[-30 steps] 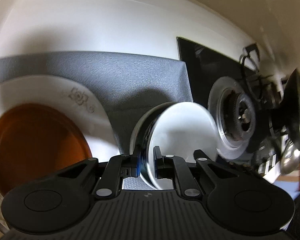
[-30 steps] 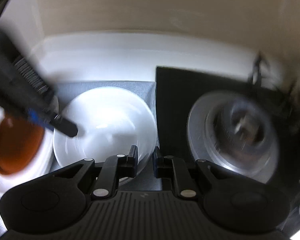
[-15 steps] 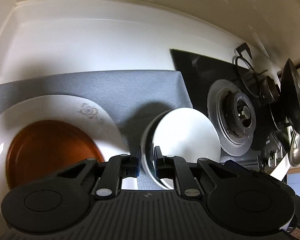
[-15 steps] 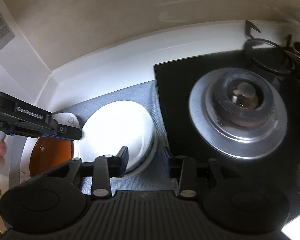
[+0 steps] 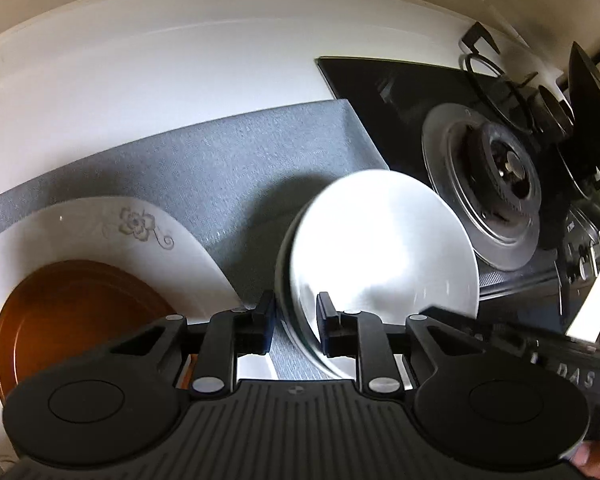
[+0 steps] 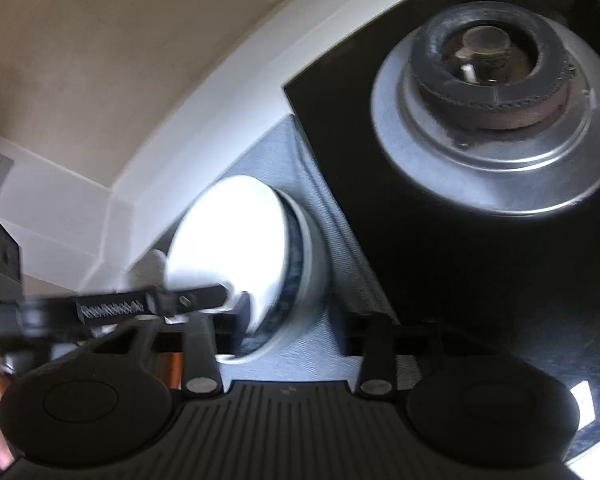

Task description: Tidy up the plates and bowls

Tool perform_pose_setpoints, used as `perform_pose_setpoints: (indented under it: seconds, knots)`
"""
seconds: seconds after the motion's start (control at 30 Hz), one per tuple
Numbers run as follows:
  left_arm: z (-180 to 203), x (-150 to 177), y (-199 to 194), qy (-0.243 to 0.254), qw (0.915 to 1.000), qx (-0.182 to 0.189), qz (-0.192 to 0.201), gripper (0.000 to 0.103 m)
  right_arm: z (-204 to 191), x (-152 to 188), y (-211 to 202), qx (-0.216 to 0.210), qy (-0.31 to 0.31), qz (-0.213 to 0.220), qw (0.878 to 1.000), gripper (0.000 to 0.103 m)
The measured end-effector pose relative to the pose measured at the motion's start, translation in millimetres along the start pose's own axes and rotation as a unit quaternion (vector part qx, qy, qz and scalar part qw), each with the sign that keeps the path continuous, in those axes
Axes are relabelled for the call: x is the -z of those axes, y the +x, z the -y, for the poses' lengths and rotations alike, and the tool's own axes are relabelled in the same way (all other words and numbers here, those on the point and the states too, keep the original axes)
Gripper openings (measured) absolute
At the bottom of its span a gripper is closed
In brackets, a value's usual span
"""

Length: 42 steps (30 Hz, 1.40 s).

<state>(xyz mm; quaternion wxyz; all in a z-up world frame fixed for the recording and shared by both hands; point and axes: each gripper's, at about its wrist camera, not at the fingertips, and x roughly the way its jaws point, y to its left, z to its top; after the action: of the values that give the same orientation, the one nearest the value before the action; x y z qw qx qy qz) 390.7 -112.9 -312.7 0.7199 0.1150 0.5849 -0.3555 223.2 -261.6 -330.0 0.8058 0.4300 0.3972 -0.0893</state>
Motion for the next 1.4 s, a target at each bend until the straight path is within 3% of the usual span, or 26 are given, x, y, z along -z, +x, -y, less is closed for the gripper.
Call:
perform_pose_setpoints:
  seconds: [0.17,0.4,0.63,0.73,0.8,0.87,1.07,1.33,1.4]
  knots:
    - [6.6,12.3,-0.5,-0.006,0.9997,0.016,-0.018,0.027,-14.6,-2.6,-3.0,0.052,-0.067,-0.006,0.996,0.033]
    - [2.5,11.1,2.2,-0.018,0.9993,0.028,-0.016,0.028,-2.1,-8.1,-5.0,0.031,-0.042,-0.022,0.998,0.038]
    - [6.8,12.7,0.5,-0.009,0.9999,0.014,-0.001,0.031,-8.9,-1.8,-4.8,0.042,-0.055,-0.030,0.997,0.049]
    - [7.7,14.5,-0.3,-0.005,0.9998,0.017,0.006,0.039,-12.4,0.7,-7.2,0.052,-0.055,-0.026,0.997,0.053]
    - [8.1,16.6,-1.4,-0.004,0.9998,0.012,0.012,0.039,-15.6,1.9,-9.9,0.058,-0.059,-0.022,0.996,0.059]
    - [7.9,17.9,-1.5,-0.012,0.9997,0.014,0.013,0.039,-20.0,2.3,-11.6,0.062,-0.069,-0.020,0.995,0.072]
    - [12.8,18.7,-0.8,-0.042,0.9988,-0.010,0.022,0.039,-30.4,-6.9,-5.6,0.070,-0.129,-0.033,0.989,0.072]
    - [20.3,19.8,2.3,-0.109,0.9929,-0.040,0.023,0.038,-22.0,-26.5,7.0,0.037,-0.140,-0.070,0.987,0.070]
    - [22.4,20.7,6.9,-0.125,0.9910,-0.046,0.014,0.035,-21.8,-30.9,4.6,0.026,-0.158,-0.070,0.985,0.061]
